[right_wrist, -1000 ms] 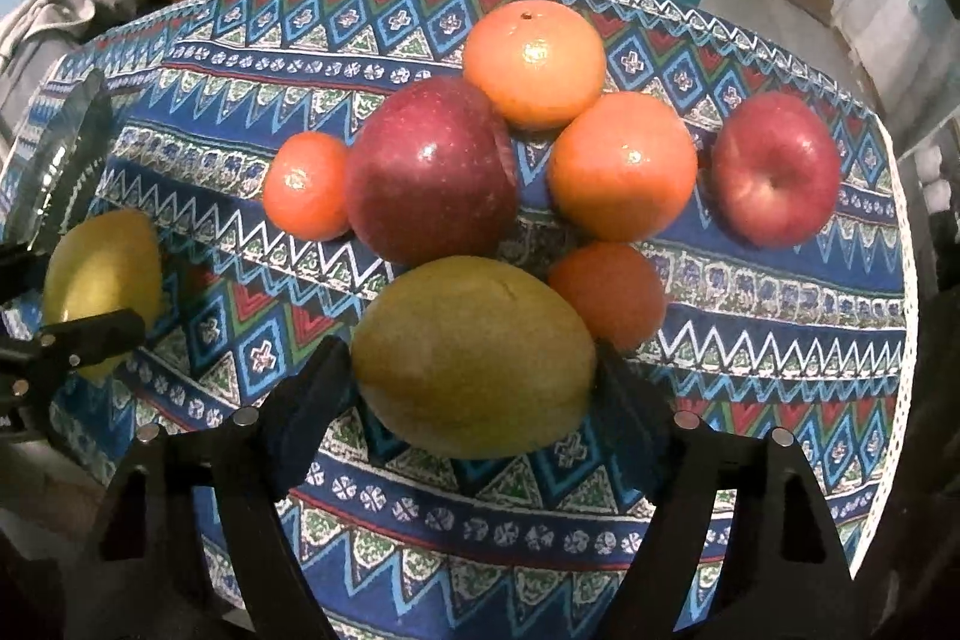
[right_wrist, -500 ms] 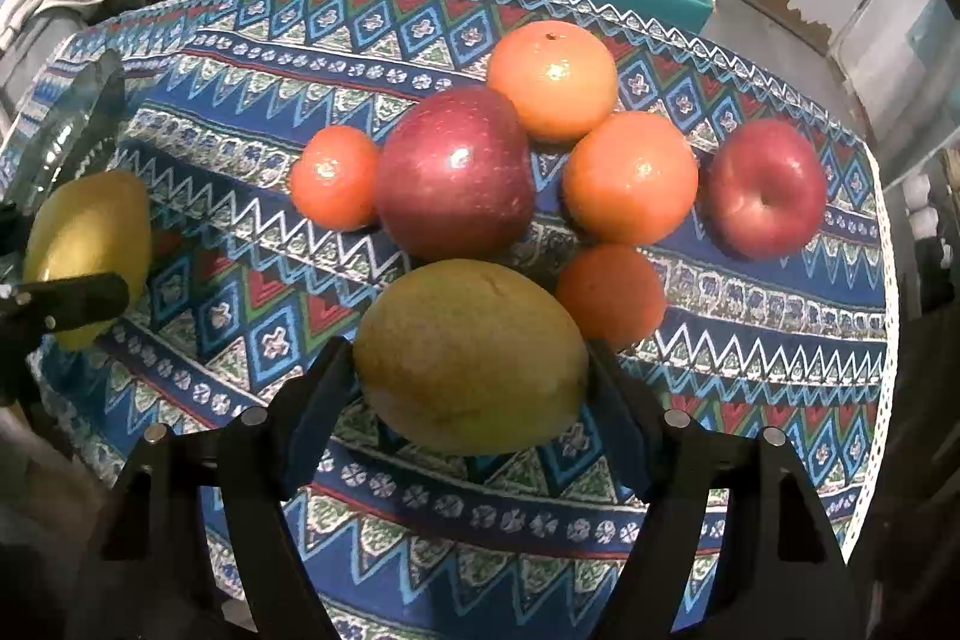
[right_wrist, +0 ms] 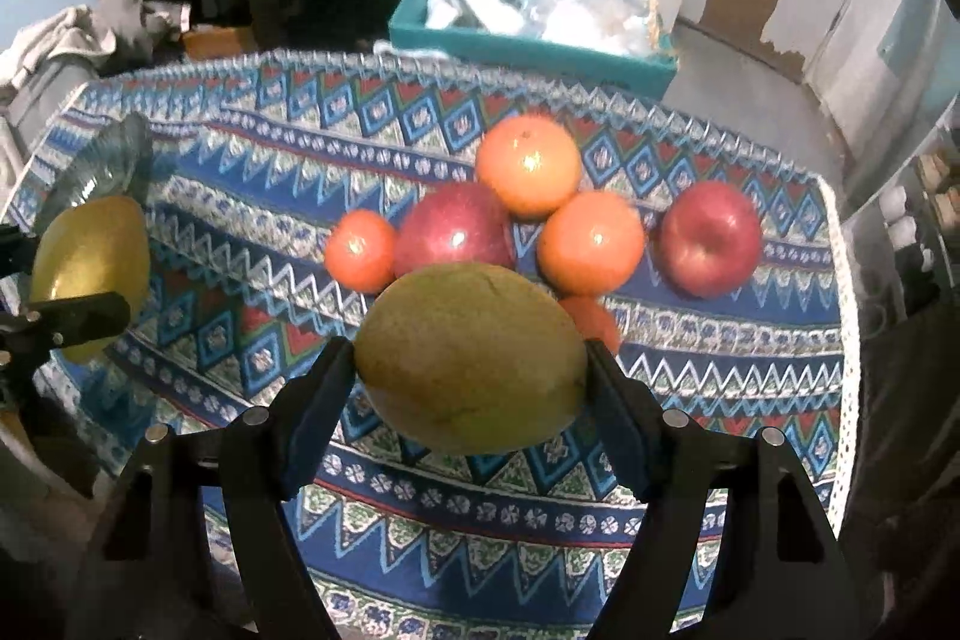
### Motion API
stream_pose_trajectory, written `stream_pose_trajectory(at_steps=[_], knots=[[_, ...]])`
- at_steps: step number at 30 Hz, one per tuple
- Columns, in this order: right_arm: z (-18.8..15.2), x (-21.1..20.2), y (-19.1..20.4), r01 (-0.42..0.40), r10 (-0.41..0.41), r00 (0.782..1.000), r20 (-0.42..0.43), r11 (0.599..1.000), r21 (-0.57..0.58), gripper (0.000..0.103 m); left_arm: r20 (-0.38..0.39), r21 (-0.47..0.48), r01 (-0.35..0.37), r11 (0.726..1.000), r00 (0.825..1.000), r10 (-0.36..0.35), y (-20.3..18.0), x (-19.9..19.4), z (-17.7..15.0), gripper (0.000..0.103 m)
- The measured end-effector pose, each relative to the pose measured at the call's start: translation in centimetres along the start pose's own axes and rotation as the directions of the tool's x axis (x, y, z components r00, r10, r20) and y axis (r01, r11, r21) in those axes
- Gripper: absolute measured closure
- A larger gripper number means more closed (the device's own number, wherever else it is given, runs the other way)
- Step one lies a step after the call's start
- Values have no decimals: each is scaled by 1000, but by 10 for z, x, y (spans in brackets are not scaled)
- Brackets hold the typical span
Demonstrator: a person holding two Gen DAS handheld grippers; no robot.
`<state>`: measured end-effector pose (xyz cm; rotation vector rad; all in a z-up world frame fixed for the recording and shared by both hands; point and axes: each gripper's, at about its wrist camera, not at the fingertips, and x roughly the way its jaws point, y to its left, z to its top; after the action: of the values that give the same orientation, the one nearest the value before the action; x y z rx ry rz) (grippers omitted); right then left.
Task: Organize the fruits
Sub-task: 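Grasp the large pear with the left tool while the right tool holds the small pear, then carry both pears over the glass plate with both tools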
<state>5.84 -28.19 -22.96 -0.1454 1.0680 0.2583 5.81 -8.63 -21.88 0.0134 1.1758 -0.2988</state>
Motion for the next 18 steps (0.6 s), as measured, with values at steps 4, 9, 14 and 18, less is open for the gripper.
stream_pose_trajectory(at_steps=[4, 9, 14, 18], knots=[[8, -14, 5, -8, 8, 999, 51, 1000, 6, 27, 34, 8, -13, 1000, 999, 12, 2, -13, 0, 38], [18, -35, 14, -25, 26, 993, 113, 1000, -4, 27, 69, -4, -12, 1000, 998, 12, 8, -28, 4, 38], [28, -50, 26, -47, 49, 986, 161, 999, -15, 27, 105, -15, -21, 1000, 994, 23, 15, -44, 5, 38], [36, -59, 36, -61, 65, 979, 191, 998, -32, 27, 127, -17, -23, 1000, 992, 25, 20, -56, 3, 38]])
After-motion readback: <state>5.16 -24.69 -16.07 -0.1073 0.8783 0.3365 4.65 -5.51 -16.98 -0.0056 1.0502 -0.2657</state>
